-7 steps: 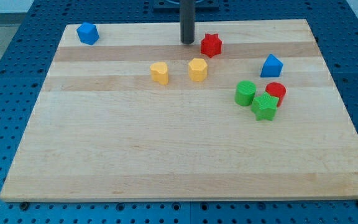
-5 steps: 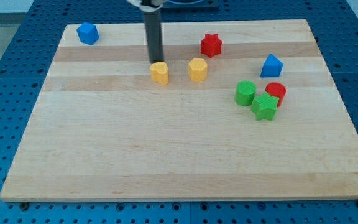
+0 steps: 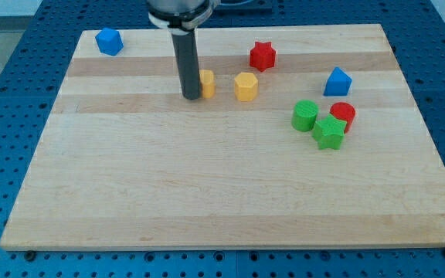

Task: Move the heart left to the red star

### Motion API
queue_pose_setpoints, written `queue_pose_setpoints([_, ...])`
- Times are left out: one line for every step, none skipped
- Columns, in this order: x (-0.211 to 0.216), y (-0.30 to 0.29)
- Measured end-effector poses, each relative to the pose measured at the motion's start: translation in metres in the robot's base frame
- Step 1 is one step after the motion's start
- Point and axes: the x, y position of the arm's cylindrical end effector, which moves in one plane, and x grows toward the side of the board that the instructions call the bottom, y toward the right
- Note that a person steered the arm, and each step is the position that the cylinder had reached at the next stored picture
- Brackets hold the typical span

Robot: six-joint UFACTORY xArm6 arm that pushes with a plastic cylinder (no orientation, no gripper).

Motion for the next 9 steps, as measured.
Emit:
queue_pose_setpoints([-0.011,0.022])
queue_pose_setpoints([-0.011,0.049])
queue_pose_setpoints([-0.011,0.067])
queue_pose_setpoints([-0.015,0.074])
queue_pose_setpoints([-0.028,0.073])
queue_pose_setpoints([-0.043,0.065])
queue_pose_setpoints([-0.061,0.065])
queue_pose_setpoints([-0.074,0.065])
queue_pose_setpoints([-0.086,0.065])
